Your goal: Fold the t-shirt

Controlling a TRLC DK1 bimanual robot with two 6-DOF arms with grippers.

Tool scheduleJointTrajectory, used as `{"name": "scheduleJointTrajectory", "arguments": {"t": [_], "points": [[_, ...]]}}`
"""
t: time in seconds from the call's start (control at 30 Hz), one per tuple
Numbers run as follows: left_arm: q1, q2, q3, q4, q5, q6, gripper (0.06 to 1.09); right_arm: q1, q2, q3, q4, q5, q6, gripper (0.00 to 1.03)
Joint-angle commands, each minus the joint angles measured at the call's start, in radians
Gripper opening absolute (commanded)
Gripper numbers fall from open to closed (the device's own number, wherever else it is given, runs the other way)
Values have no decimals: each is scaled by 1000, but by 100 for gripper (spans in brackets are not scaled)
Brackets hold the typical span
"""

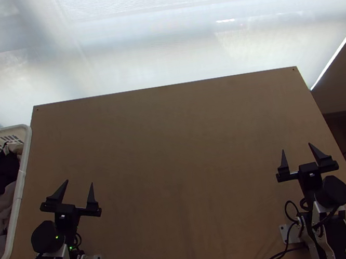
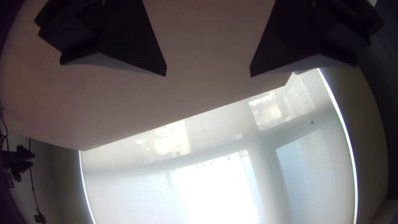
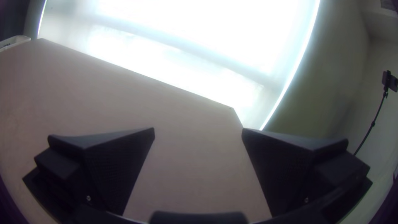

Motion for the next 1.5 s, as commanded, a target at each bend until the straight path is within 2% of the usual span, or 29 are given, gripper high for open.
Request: {"name": "scheduleJointTrajectory", "arguments": {"t": [0.0, 0.8, 1.13, 1.23, 1.27, 1.37, 1.47], "points": [[-12, 1, 0, 0, 0, 0, 104, 0, 0, 0, 0, 0, 0, 98], [-24, 1, 0, 0, 0, -9, 104, 3, 0, 0, 0, 0, 0, 98], [-38, 1, 0, 0, 0, -12, 104, 56, -1, 0, 0, 0, -6, 98], [-59, 1, 0, 0, 0, -11, 104, -29, 28, 0, -1, -2, -18, 98], [-85, 1, 0, 2, 2, -12, 104, -24, 32, 0, -1, -5, -18, 98], [-174, 1, 0, 6, 0, -51, 104, -1, 52, 0, 20, -5, 40, 98], [-190, 1, 0, -1, 0, -31, 104, -7, 58, 0, 23, -3, 86, 98]]}}
